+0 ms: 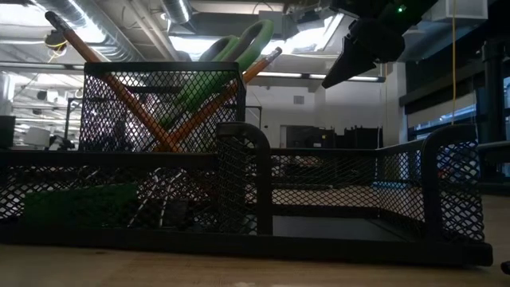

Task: Pick and place office supplies into organizer
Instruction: Put the middle black pen into the black desk organizer

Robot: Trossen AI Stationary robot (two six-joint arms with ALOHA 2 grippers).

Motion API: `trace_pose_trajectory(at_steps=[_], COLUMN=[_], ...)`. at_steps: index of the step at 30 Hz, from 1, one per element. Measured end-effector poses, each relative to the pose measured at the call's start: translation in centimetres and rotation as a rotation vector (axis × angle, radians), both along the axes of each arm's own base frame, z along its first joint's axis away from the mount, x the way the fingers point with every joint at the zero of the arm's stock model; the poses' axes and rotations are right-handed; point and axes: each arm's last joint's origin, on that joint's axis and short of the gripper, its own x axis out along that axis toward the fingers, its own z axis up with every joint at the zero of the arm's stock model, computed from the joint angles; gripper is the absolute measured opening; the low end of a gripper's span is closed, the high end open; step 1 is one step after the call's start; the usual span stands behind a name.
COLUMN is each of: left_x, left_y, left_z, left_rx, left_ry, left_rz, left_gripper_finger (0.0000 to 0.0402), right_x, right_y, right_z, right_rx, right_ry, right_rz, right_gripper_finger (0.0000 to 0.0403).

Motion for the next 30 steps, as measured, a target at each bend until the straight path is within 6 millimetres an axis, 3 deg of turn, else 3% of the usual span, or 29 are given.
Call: trace_pose_trajectory(at_steps=[6,10,15,19,25,30], left_x=[-0.1,-0.7,-1.9,-3.3,-4.6,-5.0], left_y=[0.7,1.5,3.4,5.0,6.8,8.4], left_z=[2.6,2.7,1.0,-0.1,-1.3,-2.8], left_rx=[-0.344,-0.393,-0.276,-0.090,0.146,0.229], left_ry=[0.178,0.375,0.705,0.850,0.900,0.880], left_rz=[-0.086,-0.188,-0.199,-0.141,-0.014,0.091], left_gripper_finger=[0.0045,0.0034,0.0023,0.0026,0.0041,0.0060], right_x=[0.0,0.0,0.1,-0.1,-0.1,0.3], right_y=[0.0,0.0,-1.3,-3.4,-6.4,-7.3], right_z=[0.0,0.0,-0.4,-0.8,-0.7,-0.3], right_rx=[0.000,0.028,0.227,0.298,0.241,0.140], right_ry=[0.000,-0.016,-0.001,0.051,0.069,0.079], right_rz=[-0.001,-0.018,-0.018,-0.055,-0.100,-0.010], right_gripper_finger=[0.0156,0.0156,0.0156,0.0156,0.0156,0.0156])
